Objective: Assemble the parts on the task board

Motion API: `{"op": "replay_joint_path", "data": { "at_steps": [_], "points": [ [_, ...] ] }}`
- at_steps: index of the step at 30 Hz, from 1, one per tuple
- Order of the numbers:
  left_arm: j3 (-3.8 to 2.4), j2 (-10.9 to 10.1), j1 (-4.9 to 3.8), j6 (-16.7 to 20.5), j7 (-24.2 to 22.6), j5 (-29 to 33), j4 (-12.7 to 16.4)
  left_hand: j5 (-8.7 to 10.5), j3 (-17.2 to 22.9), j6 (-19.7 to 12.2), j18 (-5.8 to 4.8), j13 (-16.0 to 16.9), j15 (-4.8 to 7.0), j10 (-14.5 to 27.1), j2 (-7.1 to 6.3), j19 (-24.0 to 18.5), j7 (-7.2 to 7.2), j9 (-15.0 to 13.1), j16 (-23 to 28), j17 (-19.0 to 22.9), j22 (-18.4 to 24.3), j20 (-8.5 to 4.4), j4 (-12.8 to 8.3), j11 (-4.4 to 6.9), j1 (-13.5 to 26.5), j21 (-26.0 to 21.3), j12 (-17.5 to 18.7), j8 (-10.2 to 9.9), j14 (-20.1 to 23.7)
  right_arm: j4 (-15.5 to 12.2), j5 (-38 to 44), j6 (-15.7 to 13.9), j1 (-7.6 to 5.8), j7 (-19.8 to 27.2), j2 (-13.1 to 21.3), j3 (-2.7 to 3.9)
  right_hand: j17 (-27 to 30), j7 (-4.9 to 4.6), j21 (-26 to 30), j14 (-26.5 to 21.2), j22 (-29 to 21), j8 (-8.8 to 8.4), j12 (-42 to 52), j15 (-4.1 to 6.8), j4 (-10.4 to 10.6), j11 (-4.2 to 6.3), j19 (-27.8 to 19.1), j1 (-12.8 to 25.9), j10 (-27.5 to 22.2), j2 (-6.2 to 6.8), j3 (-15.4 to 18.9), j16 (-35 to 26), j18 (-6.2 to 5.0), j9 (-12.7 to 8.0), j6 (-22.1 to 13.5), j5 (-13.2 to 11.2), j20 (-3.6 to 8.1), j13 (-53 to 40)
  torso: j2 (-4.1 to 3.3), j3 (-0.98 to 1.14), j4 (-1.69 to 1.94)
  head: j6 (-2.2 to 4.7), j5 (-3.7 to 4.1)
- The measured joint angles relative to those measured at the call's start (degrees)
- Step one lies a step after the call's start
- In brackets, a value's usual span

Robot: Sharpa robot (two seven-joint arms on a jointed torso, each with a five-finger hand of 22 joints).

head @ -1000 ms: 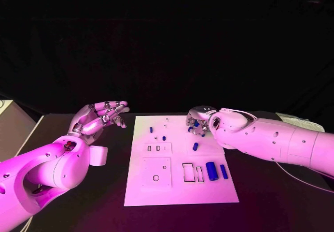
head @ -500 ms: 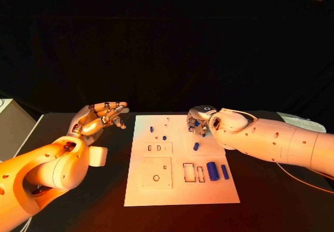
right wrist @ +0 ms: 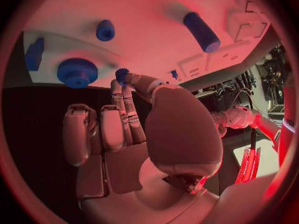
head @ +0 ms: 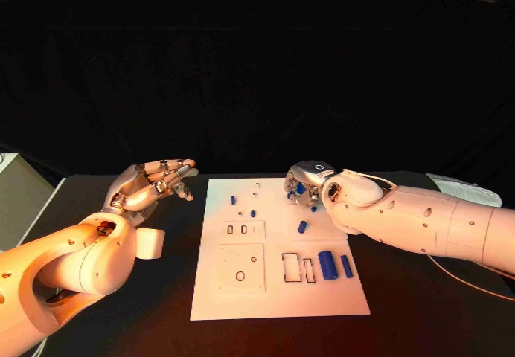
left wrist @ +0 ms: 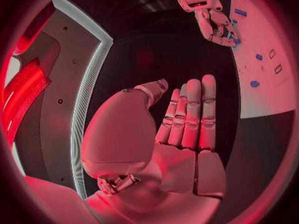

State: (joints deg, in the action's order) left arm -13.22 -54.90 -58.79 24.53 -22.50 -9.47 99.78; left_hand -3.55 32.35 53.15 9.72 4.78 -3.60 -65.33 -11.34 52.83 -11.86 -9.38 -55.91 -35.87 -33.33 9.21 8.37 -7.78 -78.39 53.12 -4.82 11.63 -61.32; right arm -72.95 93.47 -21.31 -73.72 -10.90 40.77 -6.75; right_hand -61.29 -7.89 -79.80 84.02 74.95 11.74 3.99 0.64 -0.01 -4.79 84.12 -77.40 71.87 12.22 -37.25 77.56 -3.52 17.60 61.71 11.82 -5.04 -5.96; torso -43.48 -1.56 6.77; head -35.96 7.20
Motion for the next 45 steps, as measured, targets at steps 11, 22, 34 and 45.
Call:
{"op": "replay_joint_path", "data": {
  "at_steps": [11, 22, 34, 45],
  "points": [
    [0.0, 0.0, 0.0, 0.0, 0.0, 0.0, 0.0, 0.0, 0.0, 0.0, 0.0, 0.0, 0.0, 0.0, 0.0, 0.0, 0.0, 0.0, 0.0, 0.0, 0.0, 0.0, 0.0, 0.0, 0.0, 0.2, 0.0, 0.0, 0.0, 2.6, 0.0, -2.8, -0.61, -0.1, -3.7, 0.37, -0.1, 0.0, 0.0, 0.0, 0.0, 0.0, 0.0, 0.0, -0.2, 0.0, 0.0, 0.0, 0.0, 0.0, -0.2, 0.0, 0.0, 0.2, 0.0, 0.2, 0.0, 0.0, -0.18, -0.12, 0.21, 0.68, 0.05],
    [-0.01, 0.1, 0.0, -0.1, 0.1, 0.0, 0.1, 0.0, 0.0, 0.0, 0.0, 0.0, 0.0, 0.0, 0.0, 0.0, 0.0, 0.0, 0.0, 0.0, 0.0, 0.0, 0.0, 0.0, 0.0, 0.2, 0.0, 0.0, 0.0, 8.9, 0.0, -4.6, -0.87, 0.0, -9.7, 0.45, -0.2, 0.0, -0.2, 0.0, 0.0, -0.01, 0.0, 0.0, -0.4, 0.0, 0.0, 0.0, 0.0, 0.0, -0.4, 0.2, 0.0, 0.2, 0.0, 0.2, 0.0, 0.0, -0.3, -0.3, 0.54, 0.97, -0.14],
    [-0.04, 0.0, -0.01, -0.1, 0.2, 0.0, 0.4, 0.0, 0.0, 0.0, 0.0, 0.0, 0.0, 0.4, 0.0, 0.0, 0.0, 0.0, 0.0, 0.1, -0.2, 0.0, 0.0, -0.01, 0.0, 0.6, 0.0, 0.0, 0.0, 12.6, -0.2, -6.2, -0.96, 0.1, -13.0, 0.56, -0.3, 0.0, -0.2, 0.0, 0.0, -0.01, 0.0, 0.0, -0.6, -0.01, 0.0, 0.0, 0.0, 0.0, -0.5, 0.2, 0.0, 0.3, 0.0, 0.5, 0.0, 0.0, -0.39, -0.85, 1.53, 0.69, 0.5],
    [-0.11, -0.3, -0.01, -0.1, 0.2, 0.0, 0.5, 0.0, 0.0, 0.0, 0.0, 0.0, -0.01, 0.4, 0.0, 0.0, 0.0, 0.0, 0.0, 0.1, -0.2, 0.0, 0.0, 0.0, 0.0, 0.6, 0.0, 0.0, 0.0, 13.0, -0.5, -6.2, -0.98, 0.3, -13.2, 0.58, -0.3, 0.0, -0.2, 0.0, 0.0, -0.01, -0.4, -0.01, -0.6, -0.01, 0.0, 0.0, 0.0, 0.0, -0.5, 0.2, 0.0, 0.4, 0.0, 0.5, 0.0, 0.0, -0.63, -1.09, 1.91, 0.42, 0.54]
  ]
}}
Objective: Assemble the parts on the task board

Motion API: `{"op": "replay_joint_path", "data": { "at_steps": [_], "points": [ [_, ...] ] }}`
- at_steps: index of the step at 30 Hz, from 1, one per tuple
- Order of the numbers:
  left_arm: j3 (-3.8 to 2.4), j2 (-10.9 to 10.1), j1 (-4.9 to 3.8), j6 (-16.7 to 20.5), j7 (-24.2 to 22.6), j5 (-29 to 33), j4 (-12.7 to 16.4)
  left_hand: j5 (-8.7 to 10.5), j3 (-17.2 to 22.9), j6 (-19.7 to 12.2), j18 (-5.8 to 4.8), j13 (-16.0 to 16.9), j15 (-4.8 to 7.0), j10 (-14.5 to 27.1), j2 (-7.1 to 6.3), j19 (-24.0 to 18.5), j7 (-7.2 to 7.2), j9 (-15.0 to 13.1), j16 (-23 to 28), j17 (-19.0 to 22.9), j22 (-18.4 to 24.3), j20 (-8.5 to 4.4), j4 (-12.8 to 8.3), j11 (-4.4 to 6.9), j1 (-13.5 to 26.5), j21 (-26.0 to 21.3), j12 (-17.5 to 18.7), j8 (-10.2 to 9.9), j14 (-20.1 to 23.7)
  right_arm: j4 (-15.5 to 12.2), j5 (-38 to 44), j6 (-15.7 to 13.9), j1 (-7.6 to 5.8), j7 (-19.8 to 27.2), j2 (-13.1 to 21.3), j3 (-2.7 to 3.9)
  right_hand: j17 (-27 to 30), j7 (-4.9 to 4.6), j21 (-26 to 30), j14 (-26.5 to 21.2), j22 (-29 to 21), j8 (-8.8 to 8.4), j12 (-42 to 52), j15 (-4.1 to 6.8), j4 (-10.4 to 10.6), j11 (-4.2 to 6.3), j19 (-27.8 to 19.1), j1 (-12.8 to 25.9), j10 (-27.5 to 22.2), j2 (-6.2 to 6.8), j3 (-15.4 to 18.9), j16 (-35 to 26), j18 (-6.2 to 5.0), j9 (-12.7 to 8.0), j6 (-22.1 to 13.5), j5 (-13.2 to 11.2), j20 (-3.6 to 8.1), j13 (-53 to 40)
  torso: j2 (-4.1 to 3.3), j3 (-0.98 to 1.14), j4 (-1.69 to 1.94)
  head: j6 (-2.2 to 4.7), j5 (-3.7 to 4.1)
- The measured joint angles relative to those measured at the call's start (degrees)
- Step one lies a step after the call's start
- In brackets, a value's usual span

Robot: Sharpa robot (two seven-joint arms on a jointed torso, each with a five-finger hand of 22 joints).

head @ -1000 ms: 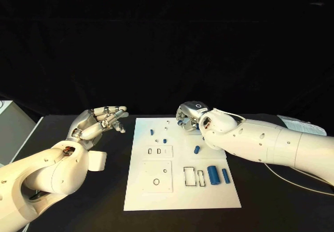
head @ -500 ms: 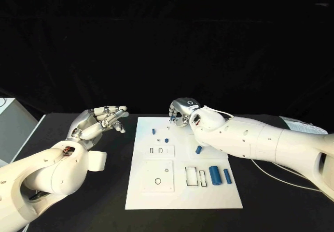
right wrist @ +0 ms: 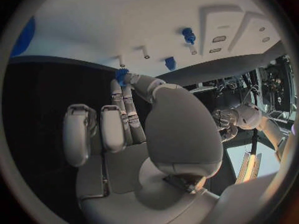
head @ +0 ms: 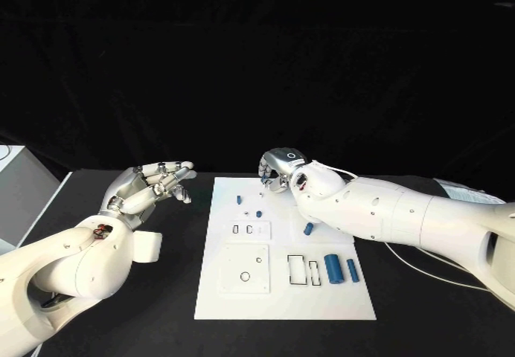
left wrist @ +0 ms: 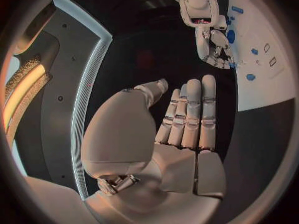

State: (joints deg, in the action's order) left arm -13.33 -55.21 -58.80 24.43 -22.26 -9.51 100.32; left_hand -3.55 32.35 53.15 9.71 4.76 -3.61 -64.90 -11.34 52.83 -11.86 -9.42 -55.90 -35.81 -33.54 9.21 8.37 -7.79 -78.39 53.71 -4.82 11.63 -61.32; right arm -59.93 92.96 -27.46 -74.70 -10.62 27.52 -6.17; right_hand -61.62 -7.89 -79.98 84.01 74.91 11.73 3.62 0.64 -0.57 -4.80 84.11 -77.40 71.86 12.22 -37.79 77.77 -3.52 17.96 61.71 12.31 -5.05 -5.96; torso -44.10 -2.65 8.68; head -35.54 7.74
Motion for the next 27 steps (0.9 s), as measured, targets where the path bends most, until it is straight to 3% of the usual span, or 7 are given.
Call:
{"op": "replay_joint_path", "data": {
  "at_steps": [27],
  "points": [
    [-0.06, 0.1, -0.01, 0.0, 0.1, 0.0, -0.1, 0.0, 0.2, 0.0, 0.0, 0.0, 0.0, 0.0, 0.0, 0.0, 0.0, 0.0, -0.2, 0.0, -0.1, 0.0, -0.2, 0.0, 0.0, 0.0, 0.0, 0.0, 0.0, 0.7, 0.2, 1.6, -0.01, 0.0, -0.2, 0.04, 0.1, 0.0, 0.0, 0.0, 0.0, 0.0, 0.1, 0.0, 0.0, -0.2, 0.0, 0.0, 0.2, 0.0, 0.0, 0.0, 0.0, 0.1, 0.0, 0.0, 0.0, 0.0, -0.3, -0.29, 0.21, -0.07, -0.13]
  ]
}}
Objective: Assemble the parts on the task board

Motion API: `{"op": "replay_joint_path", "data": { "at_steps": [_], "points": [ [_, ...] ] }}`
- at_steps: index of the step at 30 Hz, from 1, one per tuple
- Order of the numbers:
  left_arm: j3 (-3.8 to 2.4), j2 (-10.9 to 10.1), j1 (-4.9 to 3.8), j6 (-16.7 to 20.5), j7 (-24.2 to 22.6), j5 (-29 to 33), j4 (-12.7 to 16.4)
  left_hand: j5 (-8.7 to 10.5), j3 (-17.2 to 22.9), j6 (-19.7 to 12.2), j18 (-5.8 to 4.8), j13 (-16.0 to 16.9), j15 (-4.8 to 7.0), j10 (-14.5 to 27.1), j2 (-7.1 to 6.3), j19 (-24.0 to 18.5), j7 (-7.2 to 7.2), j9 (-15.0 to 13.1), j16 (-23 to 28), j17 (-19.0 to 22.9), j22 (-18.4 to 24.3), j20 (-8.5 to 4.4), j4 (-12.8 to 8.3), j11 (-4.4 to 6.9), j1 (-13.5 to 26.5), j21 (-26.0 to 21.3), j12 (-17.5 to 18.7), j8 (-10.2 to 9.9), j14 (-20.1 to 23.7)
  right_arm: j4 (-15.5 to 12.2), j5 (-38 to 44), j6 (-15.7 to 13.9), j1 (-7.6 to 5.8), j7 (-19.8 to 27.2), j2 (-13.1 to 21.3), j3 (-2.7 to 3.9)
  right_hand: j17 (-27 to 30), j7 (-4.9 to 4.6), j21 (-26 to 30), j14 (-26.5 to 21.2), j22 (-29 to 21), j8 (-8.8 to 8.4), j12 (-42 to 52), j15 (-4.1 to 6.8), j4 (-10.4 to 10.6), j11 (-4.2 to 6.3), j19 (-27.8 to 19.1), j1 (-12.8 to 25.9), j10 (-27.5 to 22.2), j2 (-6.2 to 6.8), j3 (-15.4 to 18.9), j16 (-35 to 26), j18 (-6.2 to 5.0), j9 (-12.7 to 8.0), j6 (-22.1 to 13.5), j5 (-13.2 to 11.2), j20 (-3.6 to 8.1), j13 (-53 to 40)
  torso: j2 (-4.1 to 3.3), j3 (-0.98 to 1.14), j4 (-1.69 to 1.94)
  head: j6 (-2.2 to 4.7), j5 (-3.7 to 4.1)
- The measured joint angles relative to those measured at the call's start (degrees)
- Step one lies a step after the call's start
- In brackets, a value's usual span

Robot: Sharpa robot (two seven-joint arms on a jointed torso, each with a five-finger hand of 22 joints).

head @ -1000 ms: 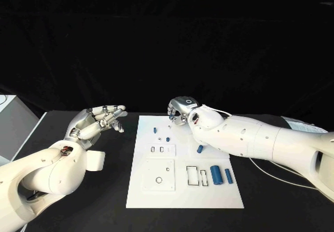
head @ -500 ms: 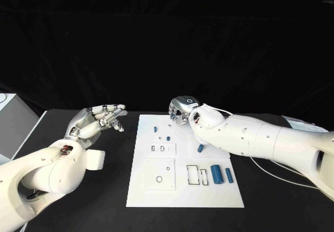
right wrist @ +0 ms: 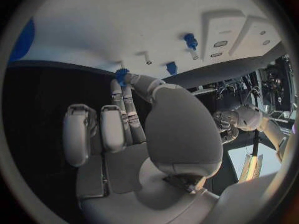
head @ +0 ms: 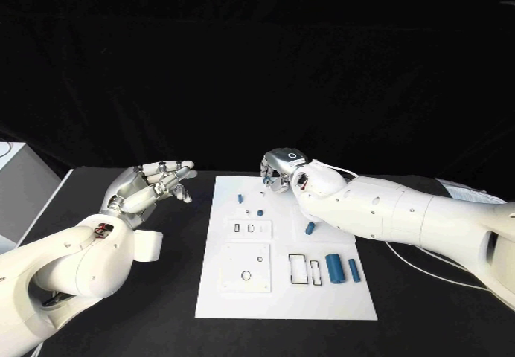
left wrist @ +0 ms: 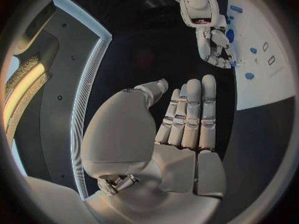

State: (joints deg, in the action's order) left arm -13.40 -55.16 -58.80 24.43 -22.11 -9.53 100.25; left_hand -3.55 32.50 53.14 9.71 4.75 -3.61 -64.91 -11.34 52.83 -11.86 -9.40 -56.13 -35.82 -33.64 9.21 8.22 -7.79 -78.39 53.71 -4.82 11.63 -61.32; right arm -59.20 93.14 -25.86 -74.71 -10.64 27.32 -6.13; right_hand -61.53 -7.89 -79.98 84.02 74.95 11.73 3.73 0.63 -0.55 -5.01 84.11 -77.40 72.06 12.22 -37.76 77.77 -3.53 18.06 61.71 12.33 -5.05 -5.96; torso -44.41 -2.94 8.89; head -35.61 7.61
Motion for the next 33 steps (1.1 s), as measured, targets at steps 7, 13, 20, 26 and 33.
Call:
{"op": "replay_joint_path", "data": {
  "at_steps": [7, 13, 20, 26, 33],
  "points": [
    [-0.01, 0.1, 0.0, 0.0, 0.0, 0.0, -0.1, 0.0, 0.0, 0.0, 0.0, 0.0, 0.0, 0.0, 0.0, 0.0, 0.0, 0.0, 0.0, 0.0, 0.0, 0.0, 0.0, 0.0, 0.0, 0.0, 0.0, 0.0, 0.0, 0.1, 0.0, 0.0, -0.08, 0.1, -0.1, 0.07, 0.1, 0.0, 0.0, 0.0, 0.0, 0.0, -0.1, 0.0, -0.1, 0.0, 0.0, -0.1, 0.0, -0.07, 0.2, 0.0, 0.0, 0.0, 0.0, 0.0, 0.0, 0.0, -0.13, -0.06, -0.07, -0.02, 0.03],
    [-0.01, 0.1, 0.0, 0.0, 0.0, 0.0, -0.1, 0.0, 0.0, 0.0, 0.0, 0.0, 0.0, 0.0, 0.0, -0.1, 0.0, 0.0, 0.0, 0.0, 0.0, 0.05, 0.0, 0.0, 0.0, 0.1, 0.0, 0.0, 0.0, 0.3, 0.0, 0.0, -0.14, 0.2, -0.2, 0.11, 0.4, -0.19, 0.0, 0.0, 0.0, 0.0, -0.3, 0.0, -0.3, 0.0, 0.0, -0.1, 0.0, -0.07, 0.0, 0.0, 0.0, 0.1, -0.2, 0.0, 0.0, 0.0, -0.2, -0.08, -0.07, 0.0, 0.02],
    [-0.01, 0.1, 0.0, 0.0, 0.0, 0.0, -0.2, 0.0, 0.0, 0.0, 0.0, 0.0, 0.0, 0.0, 0.0, -0.4, 0.0, 0.0, 0.0, 0.1, -0.2, -0.06, 0.0, 0.0, 0.0, 0.3, 0.0, 0.0, 0.0, 0.2, -0.1, 0.0, -0.15, 0.3, -0.1, 0.13, 0.4, -0.19, 0.0, 0.0, 0.0, 0.0, -0.6, 0.0, -0.3, 0.0, 0.0, -0.1, 0.0, -0.06, 0.0, 0.0, 0.0, 0.1, -0.2, 0.0, 0.0, 0.0, -0.26, -0.09, -0.07, -0.25, 0.08],
    [-0.01, 0.1, 0.01, 0.0, 0.1, 0.0, -0.4, 0.0, 0.0, 0.0, 0.0, 0.0, 0.0, 0.0, 0.0, -0.4, 0.0, 0.0, 0.0, 0.1, -0.2, -0.06, 0.0, 0.0, 0.0, 0.3, 0.0, 0.0, 0.0, -0.3, -0.1, 0.0, -0.14, 0.3, 0.2, 0.11, 0.6, -0.19, 0.0, 0.0, 0.0, 0.0, -0.3, 0.0, -0.3, 0.0, 0.0, -0.1, 0.0, -0.06, 0.0, 0.0, 0.0, 0.1, -0.2, -0.1, 0.0, 0.0, -0.28, -0.07, -0.1, -0.42, -0.04],
    [-0.01, 0.1, 0.01, 0.0, 0.1, -0.1, -0.6, 0.0, 0.0, 0.0, 0.0, 0.0, 0.0, 0.0, 0.0, -0.4, 0.0, 0.0, 0.0, 0.1, -0.2, -0.06, 0.0, 0.0, 0.0, 0.3, 0.0, 0.0, 0.0, -0.8, 0.1, -0.2, -0.1, 0.2, 0.5, 0.06, 0.6, -0.19, 0.0, 0.0, 0.0, 0.0, -0.3, 0.0, -0.3, 0.0, 0.0, -0.1, 0.0, -0.05, 0.0, 0.0, 0.0, 0.2, -0.2, -0.1, 0.0, 0.0, -0.33, -0.07, -0.11, -0.5, -0.06]
  ]
}}
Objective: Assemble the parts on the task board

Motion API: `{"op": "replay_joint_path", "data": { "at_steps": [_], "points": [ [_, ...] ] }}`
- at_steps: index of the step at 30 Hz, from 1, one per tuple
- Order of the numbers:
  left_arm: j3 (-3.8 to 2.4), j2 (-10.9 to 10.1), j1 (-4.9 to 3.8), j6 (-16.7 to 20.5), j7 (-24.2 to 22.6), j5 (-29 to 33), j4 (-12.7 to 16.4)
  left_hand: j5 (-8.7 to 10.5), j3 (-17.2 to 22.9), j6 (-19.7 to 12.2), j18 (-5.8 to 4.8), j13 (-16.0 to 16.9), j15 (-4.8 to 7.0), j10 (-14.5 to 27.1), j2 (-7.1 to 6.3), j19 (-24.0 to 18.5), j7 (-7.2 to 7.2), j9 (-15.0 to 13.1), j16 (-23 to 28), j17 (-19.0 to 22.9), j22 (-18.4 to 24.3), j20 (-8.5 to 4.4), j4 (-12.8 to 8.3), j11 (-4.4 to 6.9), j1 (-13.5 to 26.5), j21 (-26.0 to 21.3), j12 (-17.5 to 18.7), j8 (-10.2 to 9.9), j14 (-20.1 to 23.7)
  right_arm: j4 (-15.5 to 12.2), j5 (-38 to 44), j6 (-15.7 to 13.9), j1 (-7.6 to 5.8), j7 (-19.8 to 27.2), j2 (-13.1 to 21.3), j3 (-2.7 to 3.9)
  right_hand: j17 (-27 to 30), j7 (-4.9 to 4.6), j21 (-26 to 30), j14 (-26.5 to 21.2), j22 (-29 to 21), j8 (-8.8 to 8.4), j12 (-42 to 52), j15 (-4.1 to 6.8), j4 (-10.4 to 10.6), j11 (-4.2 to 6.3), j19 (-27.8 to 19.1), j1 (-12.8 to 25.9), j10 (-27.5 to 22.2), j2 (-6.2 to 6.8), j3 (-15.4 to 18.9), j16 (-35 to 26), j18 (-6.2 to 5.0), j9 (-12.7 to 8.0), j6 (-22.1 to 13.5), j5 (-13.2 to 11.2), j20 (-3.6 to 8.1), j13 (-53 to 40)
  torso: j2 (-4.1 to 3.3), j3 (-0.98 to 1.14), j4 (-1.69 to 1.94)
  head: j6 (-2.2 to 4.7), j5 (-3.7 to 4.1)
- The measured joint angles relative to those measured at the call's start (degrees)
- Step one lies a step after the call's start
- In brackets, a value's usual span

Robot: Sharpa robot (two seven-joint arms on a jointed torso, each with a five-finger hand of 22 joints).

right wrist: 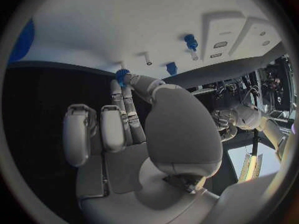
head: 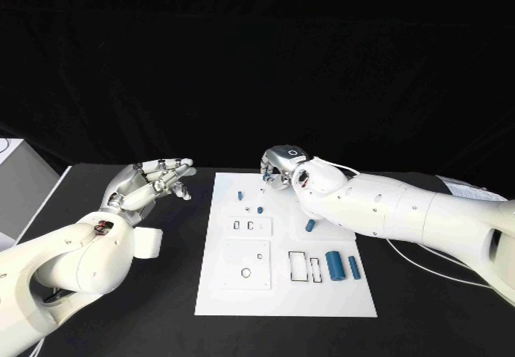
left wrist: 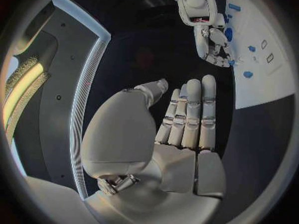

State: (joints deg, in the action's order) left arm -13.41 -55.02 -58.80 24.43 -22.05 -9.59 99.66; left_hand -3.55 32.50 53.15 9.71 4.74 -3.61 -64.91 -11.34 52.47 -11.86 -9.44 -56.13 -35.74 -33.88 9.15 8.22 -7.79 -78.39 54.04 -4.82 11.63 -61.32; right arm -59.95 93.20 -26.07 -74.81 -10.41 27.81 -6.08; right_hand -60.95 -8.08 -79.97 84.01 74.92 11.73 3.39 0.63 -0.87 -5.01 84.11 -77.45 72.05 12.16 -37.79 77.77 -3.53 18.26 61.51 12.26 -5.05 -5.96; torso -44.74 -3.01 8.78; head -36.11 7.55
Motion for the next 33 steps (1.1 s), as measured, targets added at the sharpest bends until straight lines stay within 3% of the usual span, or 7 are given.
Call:
{"op": "replay_joint_path", "data": {
  "at_steps": [18, 20, 22, 24, 27, 30, 33],
  "points": [
    [-0.02, -0.1, 0.0, 0.0, 0.1, 0.0, -0.4, 0.0, 0.0, 0.0, 0.0, 0.0, 0.0, 0.0, 0.0, 0.0, 0.0, 0.0, 0.0, 0.0, 0.0, -0.01, 0.0, 0.0, 0.0, 0.0, 0.0, 0.0, 0.0, -0.3, 0.1, -0.1, 0.33, -0.4, 0.1, -0.18, 0.4, -0.38, 0.3, 0.0, -0.1, -0.13, 0.0, 0.0, 0.0, 0.11, 0.0, 0.5, -0.1, 0.55, 0.0, 0.0, 0.0, 0.1, -0.4, -0.3, 0.0, -0.7, -0.05, -0.11, 0.08, -0.08, 0.15],
    [-0.02, -0.1, 0.0, 0.0, 0.1, 0.0, -0.4, 0.0, 0.0, 0.0, 0.0, 0.0, 0.0, 0.0, 0.01, 0.0, 0.0, 0.0, 0.0, 0.0, 0.0, -0.01, 0.0, -0.02, 0.0, 0.1, 0.0, 0.0, 0.0, -0.1, 0.1, -0.2, 0.33, -0.4, 0.1, -0.18, 2.6, -0.89, 2.2, -0.2, -2.5, -1.2, 0.1, -0.21, 0.0, 0.52, -0.6, 1.6, -1.4, 1.63, 0.0, -1.0, 0.0, 0.0, -2.2, -1.0, -0.31, -0.8, -0.05, -0.14, 0.08, -0.07, 0.2],
    [-0.02, -0.1, 0.0, 0.0, 0.1, 0.0, -0.4, 0.0, 0.0, 0.0, 0.0, 0.0, 0.0, 0.2, 0.22, 0.0, 0.0, 0.0, 0.0, 0.1, -0.1, -0.01, 0.0, -0.21, 0.2, 0.3, 0.0, 0.0, 0.0, 0.1, 0.1, -0.2, 0.36, -0.4, 0.0, -0.21, 6.9, -1.33, 5.8, -1.1, -7.1, -2.54, 0.4, -1.15, 0.8, -0.39, -2.7, 2.7, -5.3, 2.74, 0.4, -3.3, -0.53, -0.3, -4.4, -3.5, -0.91, 0.1, -0.05, -0.14, 0.1, -0.04, 0.22],
    [-0.02, -0.1, 0.0, 0.0, 0.1, 0.0, -0.4, 0.0, 0.0, 0.0, 0.0, 0.0, 0.0, 0.2, 0.23, 0.0, 0.0, 0.0, 0.0, 0.1, -0.1, -0.01, 0.0, -0.21, 0.2, 0.3, 0.0, 0.0, 0.0, 0.4, 0.1, -0.4, 0.39, -0.3, 0.0, -0.23, 11.3, -1.33, 10.6, -2.2, -12.9, -4.27, 0.3, -1.36, 1.2, -0.76, -5.0, 3.1, -9.8, 3.09, 4.1, -6.0, -1.87, -0.9, -7.3, -4.1, -1.26, 1.6, -0.05, -0.18, 0.1, -0.03, 0.25],
    [-0.03, -0.1, 0.0, 0.0, 0.1, 0.0, -0.4, 0.0, 0.0, 0.0, 0.0, 0.0, 0.0, 0.2, 0.23, 0.0, 0.0, 0.0, 0.0, 0.1, -0.1, -0.02, 0.0, -0.21, 0.2, 0.3, 0.0, 0.0, 0.0, 0.5, 0.0, -0.6, 0.39, -0.2, 0.0, -0.24, 15.6, -0.73, 16.6, -2.5, -19.1, -6.11, 0.4, -1.24, 3.6, -1.1, -6.0, -0.5, -14.2, 0.9, 17.1, -8.8, -2.69, -1.5, -9.8, -4.1, -1.25, 2.1, -0.05, -0.21, 0.13, -0.02, 0.3],
    [-0.03, -0.1, 0.0, 0.0, 0.1, 0.0, -0.4, 0.0, 0.0, 0.0, 0.0, 0.0, 0.0, 0.2, 0.23, 0.0, 0.0, 0.0, 0.0, 0.1, -0.1, -0.02, 0.0, -0.21, 0.2, 0.3, 0.0, 0.0, 0.0, 0.3, -0.1, -0.9, 0.39, -0.1, 0.3, -0.24, 16.8, 0.3, 19.0, -2.7, -21.2, -7.1, 0.4, -1.44, 9.8, -1.58, -5.9, -5.7, -16.8, 0.55, 26.7, -9.2, -2.69, -2.3, -10.8, -4.1, -1.43, 2.2, -0.04, -0.21, 0.18, -0.07, 0.35],
    [-0.03, -0.1, 0.0, 0.0, 0.1, 0.0, -0.5, 0.0, 0.0, 0.0, 0.0, 0.0, 0.0, 0.2, 0.23, 0.0, 0.0, 0.0, 0.0, 0.1, -0.1, -0.03, 0.0, -0.21, 0.2, 0.3, 0.0, 0.0, 0.0, -0.9, -0.2, -1.2, 0.39, 0.0, 1.4, -0.24, 16.8, 0.42, 19.7, -2.7, -21.5, -7.1, 0.4, -1.44, 15.9, -1.64, -5.5, -9.8, -16.8, 1.15, 29.3, -9.3, -2.68, -2.6, -10.9, -3.7, -1.43, 2.2, -0.03, -0.23, 0.19, -0.11, 0.39]
  ]
}}
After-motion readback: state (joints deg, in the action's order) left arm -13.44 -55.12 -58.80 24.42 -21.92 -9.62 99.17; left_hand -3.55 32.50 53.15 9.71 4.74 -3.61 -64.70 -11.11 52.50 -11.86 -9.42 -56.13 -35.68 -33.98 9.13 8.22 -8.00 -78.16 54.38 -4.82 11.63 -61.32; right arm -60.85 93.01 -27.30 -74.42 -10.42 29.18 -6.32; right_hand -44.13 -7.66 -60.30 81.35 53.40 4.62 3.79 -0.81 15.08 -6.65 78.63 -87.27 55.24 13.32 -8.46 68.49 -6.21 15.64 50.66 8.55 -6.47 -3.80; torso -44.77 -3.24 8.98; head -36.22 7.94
